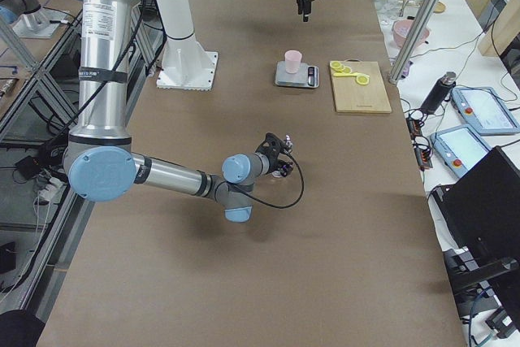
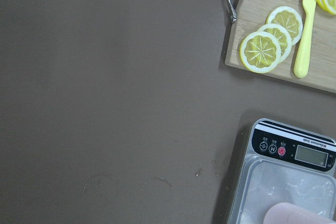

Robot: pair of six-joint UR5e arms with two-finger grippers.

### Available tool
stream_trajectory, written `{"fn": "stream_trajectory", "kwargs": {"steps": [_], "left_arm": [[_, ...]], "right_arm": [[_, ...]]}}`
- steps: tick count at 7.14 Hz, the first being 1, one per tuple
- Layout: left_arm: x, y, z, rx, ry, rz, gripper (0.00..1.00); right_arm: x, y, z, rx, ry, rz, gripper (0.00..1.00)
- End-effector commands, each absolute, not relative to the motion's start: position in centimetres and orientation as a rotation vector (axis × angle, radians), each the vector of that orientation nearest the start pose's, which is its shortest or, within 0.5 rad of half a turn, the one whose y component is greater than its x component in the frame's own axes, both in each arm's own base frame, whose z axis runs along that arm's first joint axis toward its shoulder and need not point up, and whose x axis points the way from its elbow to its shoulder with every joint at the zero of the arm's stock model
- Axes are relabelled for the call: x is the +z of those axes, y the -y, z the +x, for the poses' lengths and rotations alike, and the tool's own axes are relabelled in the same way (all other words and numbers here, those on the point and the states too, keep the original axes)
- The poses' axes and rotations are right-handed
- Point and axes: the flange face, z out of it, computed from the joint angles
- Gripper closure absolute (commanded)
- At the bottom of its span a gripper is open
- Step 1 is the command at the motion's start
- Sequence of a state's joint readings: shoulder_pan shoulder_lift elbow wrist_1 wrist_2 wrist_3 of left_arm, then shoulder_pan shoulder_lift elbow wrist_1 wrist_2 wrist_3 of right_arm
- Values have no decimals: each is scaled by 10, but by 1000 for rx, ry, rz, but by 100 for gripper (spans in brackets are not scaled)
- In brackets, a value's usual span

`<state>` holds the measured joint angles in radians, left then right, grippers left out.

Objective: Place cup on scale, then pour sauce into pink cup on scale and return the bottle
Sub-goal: 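Grasp the bottle with the right gripper and lift it toward the scale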

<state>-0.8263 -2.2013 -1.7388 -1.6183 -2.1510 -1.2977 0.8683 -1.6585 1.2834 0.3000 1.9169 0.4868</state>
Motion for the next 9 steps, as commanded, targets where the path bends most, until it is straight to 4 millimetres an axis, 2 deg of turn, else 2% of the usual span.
{"fn": "stream_trajectory", "kwargs": {"steps": [1,2,3,5,6,7,8,9], "left_arm": [[203,536,376,-269,-992,-27,2],[200,539,369,-275,-999,-18,2],[198,543,359,-286,-1003,-5,2],[215,553,342,-320,-985,-7,2],[218,557,337,-331,-981,-5,2],[237,561,323,-323,-961,9,2],[270,566,295,-255,-923,56,2],[297,571,272,-226,-894,74,2]], "right_arm": [[621,402,-210,-431,1080,1102,100],[606,410,-216,-430,1090,1122,100],[570,434,-234,-425,1072,1096,100],[470,456,-252,-403,969,922,100],[430,473,-266,-393,931,868,100],[402,472,-294,-414,902,807,100],[362,464,-338,-420,823,791,100],[318,447,-393,-426,708,812,100]]}}
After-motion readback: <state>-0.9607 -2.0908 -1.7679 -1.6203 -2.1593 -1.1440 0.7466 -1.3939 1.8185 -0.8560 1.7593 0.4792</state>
